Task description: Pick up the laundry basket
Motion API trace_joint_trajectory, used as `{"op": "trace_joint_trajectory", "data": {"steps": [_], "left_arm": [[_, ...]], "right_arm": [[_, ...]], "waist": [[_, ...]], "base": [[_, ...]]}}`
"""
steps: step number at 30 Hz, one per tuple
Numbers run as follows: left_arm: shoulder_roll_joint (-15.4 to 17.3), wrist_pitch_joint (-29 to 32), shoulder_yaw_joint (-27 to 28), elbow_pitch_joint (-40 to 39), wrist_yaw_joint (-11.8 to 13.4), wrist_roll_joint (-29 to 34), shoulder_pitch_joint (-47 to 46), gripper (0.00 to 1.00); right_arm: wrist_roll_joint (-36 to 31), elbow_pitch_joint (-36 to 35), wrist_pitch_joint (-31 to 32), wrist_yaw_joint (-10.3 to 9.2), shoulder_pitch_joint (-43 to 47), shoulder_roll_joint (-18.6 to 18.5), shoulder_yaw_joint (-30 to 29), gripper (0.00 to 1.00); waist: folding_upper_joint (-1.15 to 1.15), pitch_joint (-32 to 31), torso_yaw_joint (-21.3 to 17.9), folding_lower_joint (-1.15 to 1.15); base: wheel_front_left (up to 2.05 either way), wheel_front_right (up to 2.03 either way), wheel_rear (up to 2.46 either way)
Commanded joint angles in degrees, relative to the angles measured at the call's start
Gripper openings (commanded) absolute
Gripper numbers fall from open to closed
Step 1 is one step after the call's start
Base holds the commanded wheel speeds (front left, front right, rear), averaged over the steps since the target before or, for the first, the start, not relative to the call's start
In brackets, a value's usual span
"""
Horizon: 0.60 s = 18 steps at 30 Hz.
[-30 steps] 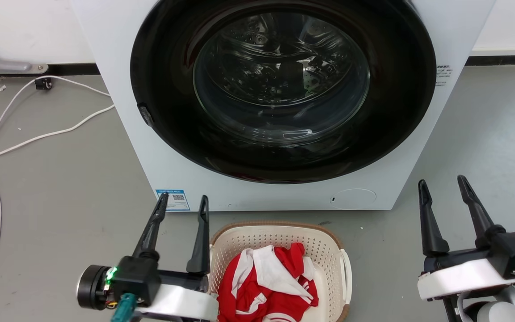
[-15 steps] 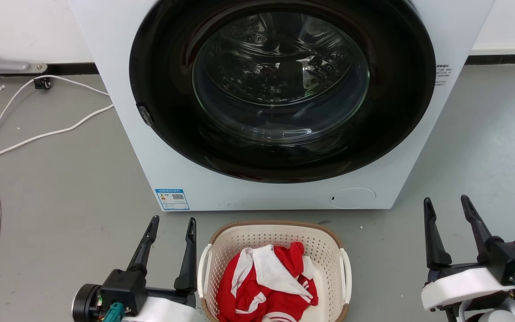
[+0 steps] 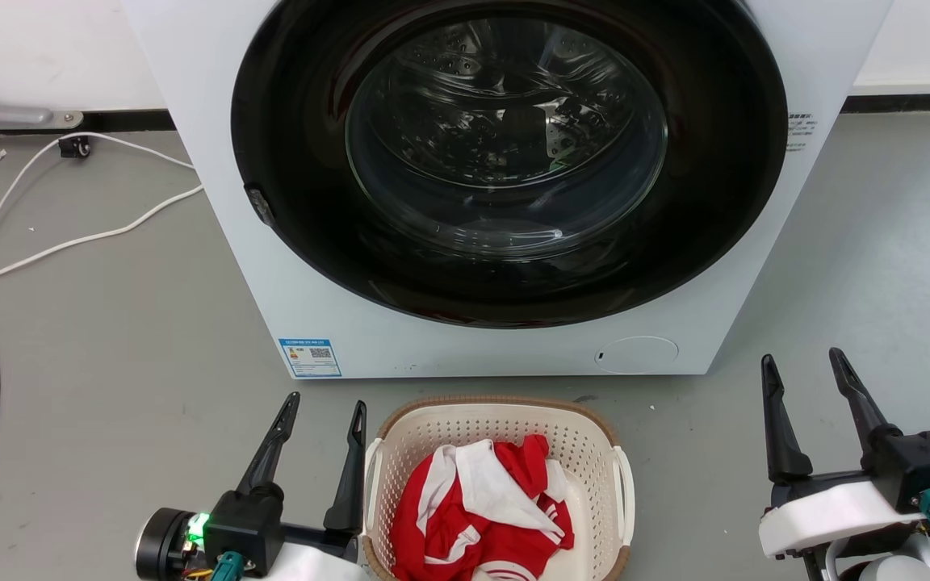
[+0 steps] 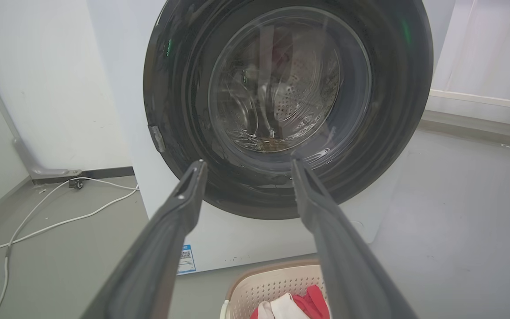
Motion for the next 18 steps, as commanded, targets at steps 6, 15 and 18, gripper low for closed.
{"op": "trace_joint_trajectory", "data": {"steps": [6,15,18], "left_arm": [[-0.4,-0.2,0.7,0.2,-0.7,0.4,0.4,1.00],[-0.6,-0.2,1.4,0.0,-1.3,0.6,0.4,1.00],[-0.6,-0.2,1.6,0.6,-1.5,0.4,0.3,1.00]], "right_arm": [[0.6,-0.2,-0.2,-0.02,-0.5,0.0,0.0,1.00],[1.1,-0.3,-0.2,-0.02,-0.6,0.0,0.2,1.00],[1.9,0.0,-0.2,-0.02,-1.0,0.0,0.5,1.00]], "waist": [[0.00,0.1,0.1,0.00],[0.00,0.5,0.2,0.00],[0.00,1.4,0.0,0.00]], "base": [[0.00,0.00,0.00],[0.00,0.00,0.00],[0.00,0.00,0.00]]}}
